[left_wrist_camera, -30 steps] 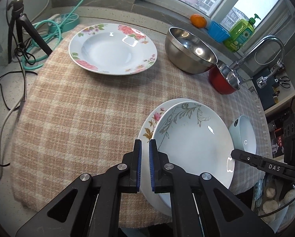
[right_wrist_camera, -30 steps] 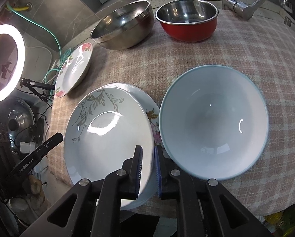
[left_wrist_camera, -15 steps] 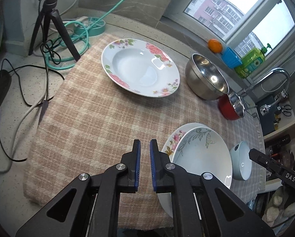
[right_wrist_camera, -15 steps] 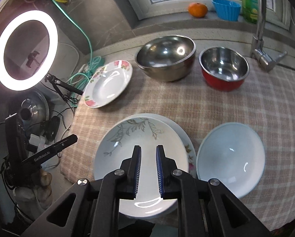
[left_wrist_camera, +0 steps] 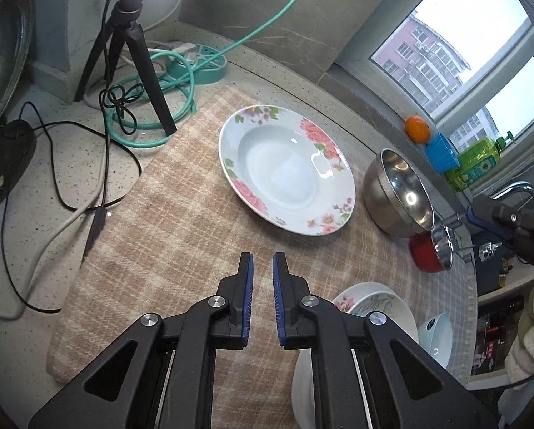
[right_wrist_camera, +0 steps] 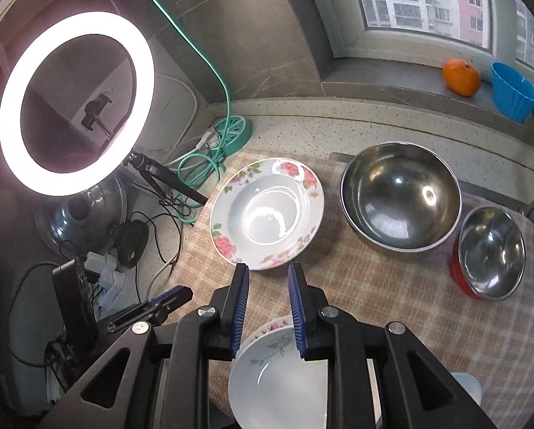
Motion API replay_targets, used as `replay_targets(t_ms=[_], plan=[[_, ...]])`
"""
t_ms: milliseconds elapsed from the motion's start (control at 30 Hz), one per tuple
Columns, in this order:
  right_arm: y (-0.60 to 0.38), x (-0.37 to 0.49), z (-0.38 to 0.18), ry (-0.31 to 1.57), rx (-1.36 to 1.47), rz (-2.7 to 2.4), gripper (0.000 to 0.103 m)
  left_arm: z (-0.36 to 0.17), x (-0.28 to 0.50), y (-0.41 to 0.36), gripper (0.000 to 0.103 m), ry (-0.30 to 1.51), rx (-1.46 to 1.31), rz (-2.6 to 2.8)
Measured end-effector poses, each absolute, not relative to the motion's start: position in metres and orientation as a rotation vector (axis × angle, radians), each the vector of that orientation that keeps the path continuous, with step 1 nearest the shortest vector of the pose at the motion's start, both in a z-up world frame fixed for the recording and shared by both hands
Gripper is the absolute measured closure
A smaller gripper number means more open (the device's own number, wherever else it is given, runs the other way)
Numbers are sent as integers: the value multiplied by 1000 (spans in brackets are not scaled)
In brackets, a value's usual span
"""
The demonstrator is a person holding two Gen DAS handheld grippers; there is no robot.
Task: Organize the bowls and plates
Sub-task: 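Open both grippers and move them to the rose-flowered deep plate, then grasp the rim of the rose-flowered deep plate with both grippers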
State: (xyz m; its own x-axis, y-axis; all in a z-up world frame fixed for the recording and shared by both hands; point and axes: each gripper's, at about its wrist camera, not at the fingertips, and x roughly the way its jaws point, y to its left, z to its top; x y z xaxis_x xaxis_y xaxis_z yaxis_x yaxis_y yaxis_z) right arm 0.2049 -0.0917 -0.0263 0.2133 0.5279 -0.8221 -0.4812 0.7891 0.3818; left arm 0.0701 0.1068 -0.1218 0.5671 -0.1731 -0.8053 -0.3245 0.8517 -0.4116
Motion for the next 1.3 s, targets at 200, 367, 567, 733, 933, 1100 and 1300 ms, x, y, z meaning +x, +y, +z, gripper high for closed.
replay_targets(t_ms=[200,367,567,733,933,1100,1300], plan=[[-63,256,-33,1215,29,749,82,-130,83,122,94,970,-646,128],[-39,293,-58,1248,-37,730,82,-140,95,133,94,974,-695,154],[-18,329,-101,1323,-95,711,82,-151,104,138,88,983,-739,170],[-7,348,-122,1345,-136,701,82,-157,112,142,88,985,-766,175],[2,361,-133,1365,-166,709,81,-159,116,146,88,981,-794,176],[9,365,-142,1388,-200,717,79,-165,122,146,88,995,-814,176],[14,365,-148,1402,-214,717,79,-168,125,148,88,999,-819,175]])
